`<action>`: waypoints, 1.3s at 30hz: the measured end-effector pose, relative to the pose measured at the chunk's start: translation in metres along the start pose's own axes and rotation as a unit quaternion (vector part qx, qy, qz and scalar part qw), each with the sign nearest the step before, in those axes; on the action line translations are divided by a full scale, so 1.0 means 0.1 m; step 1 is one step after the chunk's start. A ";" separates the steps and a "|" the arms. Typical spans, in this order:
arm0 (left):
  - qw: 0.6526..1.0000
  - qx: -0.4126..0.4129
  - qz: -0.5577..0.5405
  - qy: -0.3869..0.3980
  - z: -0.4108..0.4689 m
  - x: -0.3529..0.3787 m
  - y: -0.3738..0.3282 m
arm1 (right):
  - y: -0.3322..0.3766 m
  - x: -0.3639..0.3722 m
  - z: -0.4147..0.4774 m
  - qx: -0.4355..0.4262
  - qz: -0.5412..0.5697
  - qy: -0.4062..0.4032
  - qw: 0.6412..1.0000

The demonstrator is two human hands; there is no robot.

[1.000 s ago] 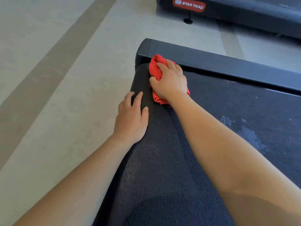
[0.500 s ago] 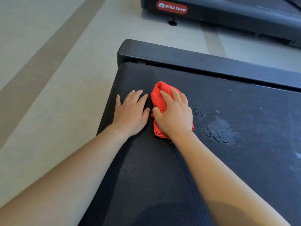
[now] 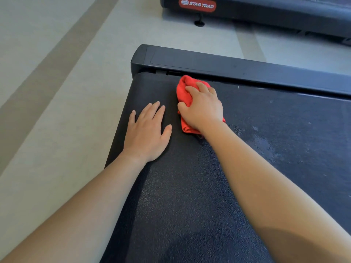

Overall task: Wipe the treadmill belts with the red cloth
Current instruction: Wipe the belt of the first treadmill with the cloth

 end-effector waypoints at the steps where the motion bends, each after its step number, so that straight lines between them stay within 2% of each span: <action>1: 1.000 -0.003 0.000 0.000 0.00 0.00 0.01 | 0.02 -0.01 -0.13 -0.003 -0.002 -0.002 1.000; 6: 1.000 -0.004 0.012 -0.001 0.01 0.02 0.02 | 0.06 -0.01 -0.54 -0.019 -0.008 -0.028 0.999; 9: 1.000 -0.004 0.015 0.000 0.00 0.02 0.00 | 0.03 0.00 -0.34 -0.012 -0.012 -0.053 0.998; 17: 1.000 -0.008 0.016 -0.006 0.03 0.03 0.01 | -0.05 0.08 0.34 -0.008 -0.005 -0.016 1.000; 24: 1.000 -0.012 0.004 0.009 -0.02 -0.05 -0.01 | 0.04 -0.06 -0.71 0.000 -0.001 0.007 1.000; 27: 1.000 -0.002 0.016 0.012 -0.19 -0.03 -0.08 | 0.02 -0.09 -1.27 -0.005 -0.014 -0.020 1.000; 30: 0.999 0.016 0.031 0.017 -0.43 0.04 -0.16 | -0.09 -0.11 -1.22 0.003 -0.012 -0.038 0.999; 35: 0.999 0.005 0.032 0.023 -0.64 0.06 -0.21 | -0.18 -0.12 -0.87 0.032 -0.005 -0.005 0.999; 39: 0.999 0.011 0.027 0.025 -0.80 0.07 -0.26 | -0.10 -0.17 -1.47 0.028 -0.015 -0.009 0.999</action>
Point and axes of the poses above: each hand's wrist, its own z-axis towards the middle knuckle, its own x-axis out of the palm, y = z × x, the point moved 7 cm from there along z, towards the middle knuckle, and after that the axes turned 12 degrees about -x, right-handed, at the moved point
